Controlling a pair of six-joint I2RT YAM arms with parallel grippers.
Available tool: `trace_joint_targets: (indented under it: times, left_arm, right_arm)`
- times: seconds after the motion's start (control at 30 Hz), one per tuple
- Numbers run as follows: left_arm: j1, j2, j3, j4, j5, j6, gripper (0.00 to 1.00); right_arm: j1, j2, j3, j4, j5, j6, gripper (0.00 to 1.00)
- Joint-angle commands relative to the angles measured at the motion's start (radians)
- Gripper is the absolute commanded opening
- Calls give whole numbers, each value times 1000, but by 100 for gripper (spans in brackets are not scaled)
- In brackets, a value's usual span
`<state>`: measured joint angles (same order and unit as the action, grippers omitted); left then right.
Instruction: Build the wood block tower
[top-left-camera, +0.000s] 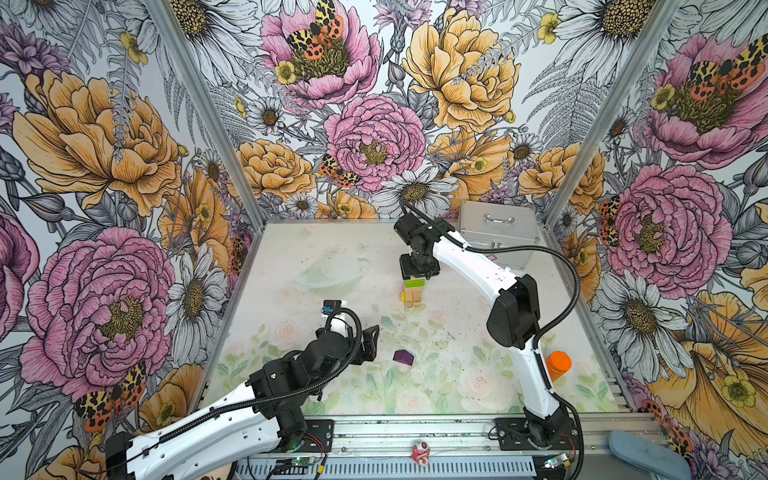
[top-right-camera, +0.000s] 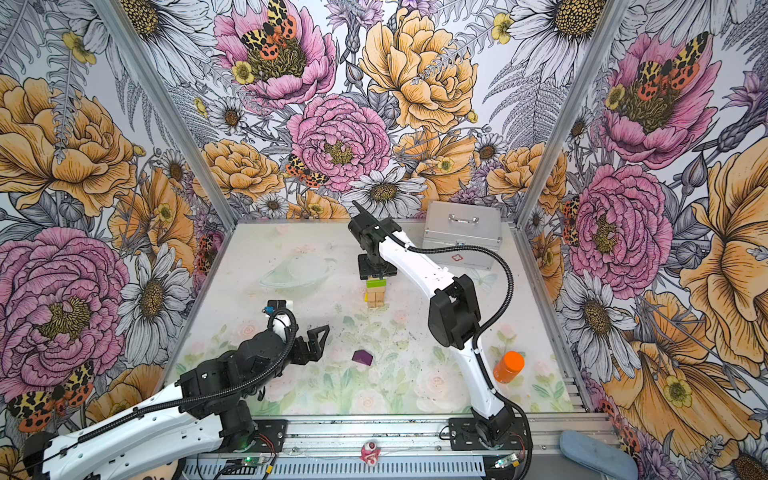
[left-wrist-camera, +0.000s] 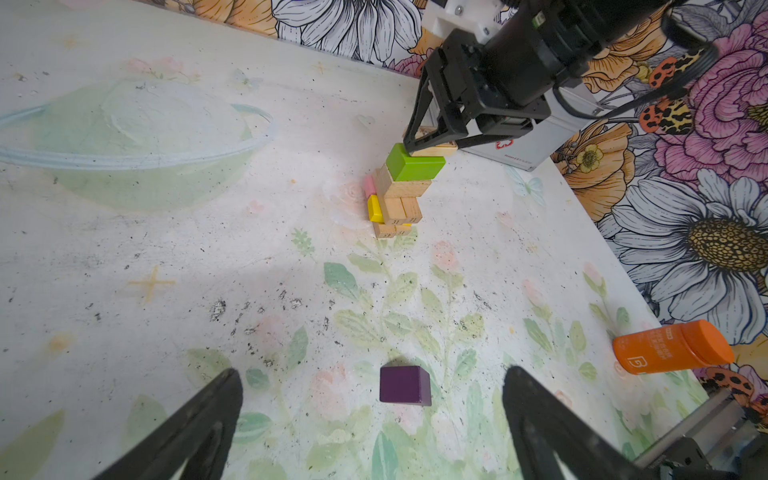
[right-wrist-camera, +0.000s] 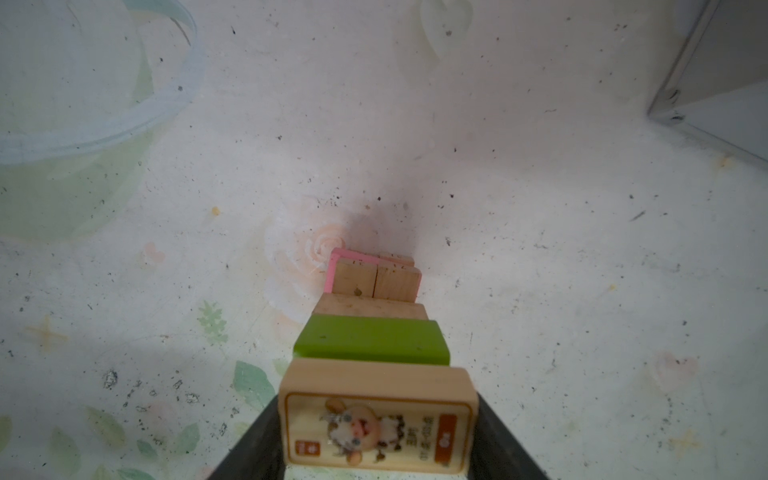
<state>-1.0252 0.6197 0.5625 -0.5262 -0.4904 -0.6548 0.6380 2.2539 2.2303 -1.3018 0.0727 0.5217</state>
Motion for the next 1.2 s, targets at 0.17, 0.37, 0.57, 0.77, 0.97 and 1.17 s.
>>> trace_joint_targets:
  times: [0.17,0.37,0.57,0.77,0.97,1.17]
  left_arm:
    - [8,3,-10,27,23,16,99]
    - [11,3,-12,28,24,17,99]
    - [17,3,-14,28,29,17,99]
    - [24,2,-16,34,36,18,99]
    - [30,3,-18,35,42,18,99]
    - [33,-3,-22,34,43,18,99]
  right_arm:
    - [1,18,35,-8,-5,-8,59]
    - [-1,22,35,-8,-7,-10,59]
    - [0,27,37,-7,-10,-11,60]
    - [-1,29,40,-7,-11,-12,60]
    - [-2,30,40,-7,-13,-11,61]
    - [-2,35,42,-9,-11,-9,63]
